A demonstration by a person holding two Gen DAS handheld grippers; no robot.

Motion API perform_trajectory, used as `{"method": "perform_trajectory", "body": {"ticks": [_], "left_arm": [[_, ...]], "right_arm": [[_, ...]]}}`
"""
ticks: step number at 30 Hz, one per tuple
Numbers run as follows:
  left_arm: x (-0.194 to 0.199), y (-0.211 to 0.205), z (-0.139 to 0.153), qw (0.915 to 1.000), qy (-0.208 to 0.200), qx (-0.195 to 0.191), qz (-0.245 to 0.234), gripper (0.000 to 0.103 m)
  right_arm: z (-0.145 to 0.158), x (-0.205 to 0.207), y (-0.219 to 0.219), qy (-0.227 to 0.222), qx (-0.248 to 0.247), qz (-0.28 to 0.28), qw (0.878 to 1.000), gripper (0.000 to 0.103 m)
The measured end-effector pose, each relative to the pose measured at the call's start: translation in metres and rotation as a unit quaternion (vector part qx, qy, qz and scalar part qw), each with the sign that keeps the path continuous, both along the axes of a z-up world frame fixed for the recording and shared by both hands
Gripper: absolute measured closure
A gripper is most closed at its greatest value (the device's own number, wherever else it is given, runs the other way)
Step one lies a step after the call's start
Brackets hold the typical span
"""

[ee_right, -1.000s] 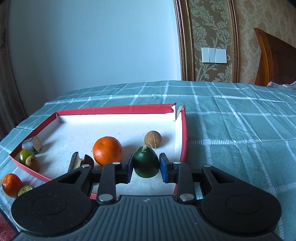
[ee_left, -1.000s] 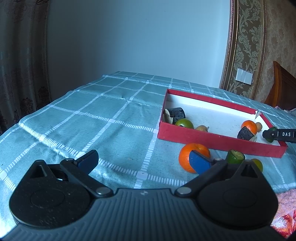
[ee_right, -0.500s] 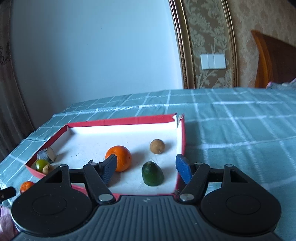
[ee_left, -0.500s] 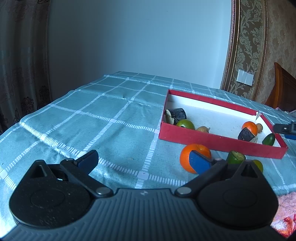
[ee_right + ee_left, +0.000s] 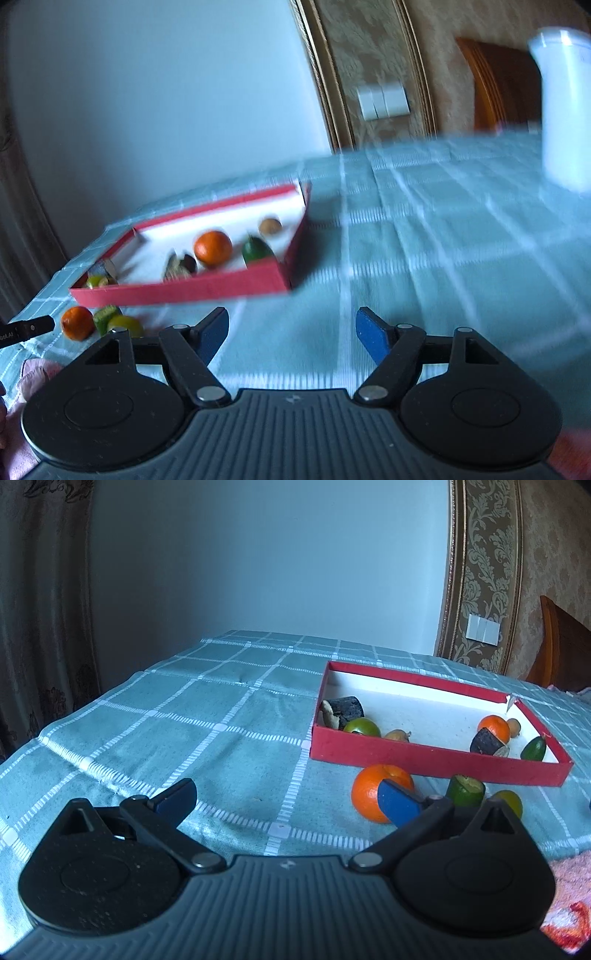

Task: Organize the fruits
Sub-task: 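Withdraw the open right tool from the tray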

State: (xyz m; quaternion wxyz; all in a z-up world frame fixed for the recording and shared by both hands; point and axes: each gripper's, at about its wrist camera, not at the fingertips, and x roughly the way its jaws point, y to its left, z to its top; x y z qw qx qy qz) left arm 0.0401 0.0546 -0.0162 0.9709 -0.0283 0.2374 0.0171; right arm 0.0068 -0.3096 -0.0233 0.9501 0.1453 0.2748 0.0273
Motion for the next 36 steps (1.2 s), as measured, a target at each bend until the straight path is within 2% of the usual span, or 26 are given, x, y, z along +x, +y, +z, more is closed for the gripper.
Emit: {"method": "perform_trajectory", "body": {"ticks": [2, 5, 8, 14, 19, 27, 33, 36], "left_arm": [[-0.001, -0.004, 0.000, 0.9999, -0.002, 0.011, -0.009, 0.000], [0.000, -0.012, -0.001, 0.9992, 0.000, 0.034, -0.021, 0.000], [0.000, -0.019, -0.001, 0.9982, 0.001, 0.051, -0.031, 0.000], [0.002, -0.022, -0.002, 0.9976, 0.010, 0.056, -0.038, 0.000], [0.005, -0.030, -0.001, 0.9965, 0.017, 0.067, -0.047, 0.000], [0.010, -0.056, 0.006, 0.9937, 0.013, 0.083, -0.075, 0.000], [0.028, -0.065, 0.006, 0.9925, 0.012, 0.093, -0.079, 0.000], [0.037, -0.063, 0.003, 0.9936, 0.020, 0.080, -0.076, 0.000]], "right_arm": [[-0.002, -0.002, -0.010, -0.007, 0.038, -0.011, 0.999, 0.027], [-0.005, -0.003, -0.017, -0.009, 0.062, -0.012, 0.998, 0.027], [-0.006, -0.004, -0.019, -0.010, 0.071, -0.010, 0.997, 0.026], [-0.006, -0.003, -0.019, -0.011, 0.075, -0.008, 0.997, 0.024], [-0.005, -0.002, -0.014, -0.005, 0.051, -0.006, 0.999, 0.023], [-0.001, 0.006, 0.014, 0.022, -0.047, -0.006, 0.999, 0.023], [-0.003, 0.004, 0.007, 0.016, -0.026, -0.004, 1.000, 0.022], [-0.002, 0.004, 0.008, 0.016, -0.027, -0.004, 1.000, 0.022]]}}
